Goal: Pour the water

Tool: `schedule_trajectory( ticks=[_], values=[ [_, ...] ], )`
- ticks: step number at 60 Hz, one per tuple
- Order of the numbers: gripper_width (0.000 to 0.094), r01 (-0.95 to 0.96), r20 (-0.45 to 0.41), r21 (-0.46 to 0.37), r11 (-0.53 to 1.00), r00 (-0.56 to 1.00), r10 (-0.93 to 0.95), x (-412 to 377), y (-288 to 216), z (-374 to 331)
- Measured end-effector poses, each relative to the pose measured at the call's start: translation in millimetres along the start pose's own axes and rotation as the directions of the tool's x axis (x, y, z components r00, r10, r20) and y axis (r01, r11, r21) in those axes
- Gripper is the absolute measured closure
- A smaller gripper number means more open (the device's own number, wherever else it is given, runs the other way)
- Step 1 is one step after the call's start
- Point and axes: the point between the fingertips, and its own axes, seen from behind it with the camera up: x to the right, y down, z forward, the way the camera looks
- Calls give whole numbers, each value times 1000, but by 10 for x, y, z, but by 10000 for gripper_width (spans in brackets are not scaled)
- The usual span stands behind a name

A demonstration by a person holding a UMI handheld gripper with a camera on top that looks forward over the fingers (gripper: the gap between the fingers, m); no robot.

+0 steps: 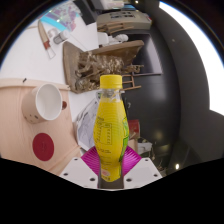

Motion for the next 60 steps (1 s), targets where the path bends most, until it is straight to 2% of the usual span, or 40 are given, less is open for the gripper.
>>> schedule_trajectory(
  ticks=[5,6,10,15,25,35,38,41,48,52,53,57,60],
  values=[
    [687,-346,98,-14,938,933,346,-19,6,-73],
    [688,-410,97,-22,912,907,411,-79,-20,-115],
    [688,-631,175,-64,773,755,632,-155,19,-103],
    [689,-810,238,-110,575,541,807,-357,-51,-99],
    [689,-934,311,-219,284,209,927,-834,-64,31],
    [689,-937,324,-270,222,129,937,-1305,-47,153],
    [663,-933,325,-289,214,115,939,-1452,-52,143],
    [652,-946,331,-250,207,117,936,-1427,-88,129],
    [515,-949,320,-242,201,118,940,-1433,-70,93],
    [444,-942,311,-270,201,112,944,-1476,-50,54],
    [397,-937,305,-286,200,109,946,-1498,-35,39],
    [62,-919,285,-341,200,101,953,-1531,14,-52],
    [95,-912,266,-361,194,99,959,-1490,60,-159]
  ],
)
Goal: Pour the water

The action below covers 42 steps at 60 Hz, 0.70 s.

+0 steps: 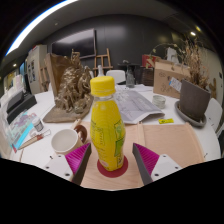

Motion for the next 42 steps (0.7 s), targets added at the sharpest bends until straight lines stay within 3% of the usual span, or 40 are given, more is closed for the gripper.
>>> schedule_trajectory(
  ticks=[23,42],
  values=[
    [73,-25,-200,-87,996,980,7,-548,2,-1946],
    [77,-11,-222,-89,996,975,-10,-1040,141,-2670]
  ],
)
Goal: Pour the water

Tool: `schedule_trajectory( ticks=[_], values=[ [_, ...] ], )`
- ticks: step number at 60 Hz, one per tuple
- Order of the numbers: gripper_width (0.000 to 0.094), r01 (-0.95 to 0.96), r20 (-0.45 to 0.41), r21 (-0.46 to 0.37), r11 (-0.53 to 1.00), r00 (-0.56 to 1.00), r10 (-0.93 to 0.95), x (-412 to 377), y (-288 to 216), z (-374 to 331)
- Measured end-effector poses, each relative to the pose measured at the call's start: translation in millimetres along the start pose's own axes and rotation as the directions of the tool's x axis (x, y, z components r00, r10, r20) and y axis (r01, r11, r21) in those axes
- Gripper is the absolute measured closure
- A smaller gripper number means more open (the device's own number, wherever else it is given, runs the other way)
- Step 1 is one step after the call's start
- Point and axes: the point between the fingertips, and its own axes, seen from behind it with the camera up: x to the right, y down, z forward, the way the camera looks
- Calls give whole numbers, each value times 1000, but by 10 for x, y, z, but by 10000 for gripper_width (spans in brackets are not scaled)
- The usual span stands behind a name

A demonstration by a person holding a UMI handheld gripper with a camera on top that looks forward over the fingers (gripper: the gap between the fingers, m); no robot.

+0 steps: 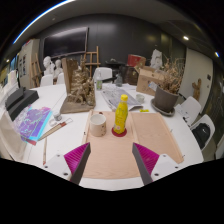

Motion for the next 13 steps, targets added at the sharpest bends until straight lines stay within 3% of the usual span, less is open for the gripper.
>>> schedule_trajectory(
  ticks=[13],
  values=[
    [77,-13,1,-3,1000,1000,13,-20,27,-50]
  ],
)
